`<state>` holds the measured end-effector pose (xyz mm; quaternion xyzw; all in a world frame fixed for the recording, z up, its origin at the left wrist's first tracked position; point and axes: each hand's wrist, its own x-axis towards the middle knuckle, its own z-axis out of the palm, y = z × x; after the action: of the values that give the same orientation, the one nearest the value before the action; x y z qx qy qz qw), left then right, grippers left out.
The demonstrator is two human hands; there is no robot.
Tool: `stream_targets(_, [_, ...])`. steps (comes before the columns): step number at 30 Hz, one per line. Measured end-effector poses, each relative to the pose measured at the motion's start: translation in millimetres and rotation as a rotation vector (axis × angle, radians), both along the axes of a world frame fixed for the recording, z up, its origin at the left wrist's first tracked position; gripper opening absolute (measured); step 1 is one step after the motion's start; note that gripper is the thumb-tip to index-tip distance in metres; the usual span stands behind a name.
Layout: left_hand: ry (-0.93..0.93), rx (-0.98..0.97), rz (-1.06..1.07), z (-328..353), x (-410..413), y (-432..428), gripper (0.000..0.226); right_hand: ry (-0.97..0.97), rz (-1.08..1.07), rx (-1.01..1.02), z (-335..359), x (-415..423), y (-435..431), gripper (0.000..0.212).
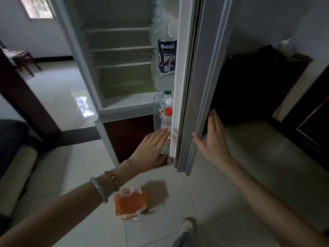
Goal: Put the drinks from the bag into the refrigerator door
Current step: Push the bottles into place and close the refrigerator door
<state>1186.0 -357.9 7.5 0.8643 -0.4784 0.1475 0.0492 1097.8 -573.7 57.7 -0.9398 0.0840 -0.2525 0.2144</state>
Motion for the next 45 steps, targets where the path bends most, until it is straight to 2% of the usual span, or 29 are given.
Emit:
stream_targets(6, [0.012, -0.168, 0.034, 28.2, -7.7, 27.5, 0.073, -0.034, 0.195, -0.056, -1.7, 27.3, 60.4, 0.074])
stream_targets(10, [0.006, -0.212, 0.141, 35.7, 2.9, 45.3, 0.077, -0.052, 0.314, -0.115, -3.6, 57.9, 75.5, 0.076])
stream_targets(23, [0.059, -0.346, 0.516, 39.7, 92.6, 141.0, 0.078, -0.12, 0.68, -0.324, -17.7, 214.1, 149.5, 0.062])
stream_targets(28, [0.164, -0.497, 0.667, 40.1, 129.9, 149.0, 0.09, -0.137, 0.735, -0.423, -18.5, 271.1, 167.5, 0.058])
stream_targets(33, [0.402, -0.718, 0.761, 41.6, 170.8, 151.9, 0.095, -0.112, 0.749, -0.45, -20.0, 316.0, 186.5, 0.059])
stream_targets(45, [0.475, -0.716, 0.767, 45.4, 288.9, 195.1, 0.096, -0.103, 0.618, -0.522, -24.9, 407.3, 236.7, 0.059])
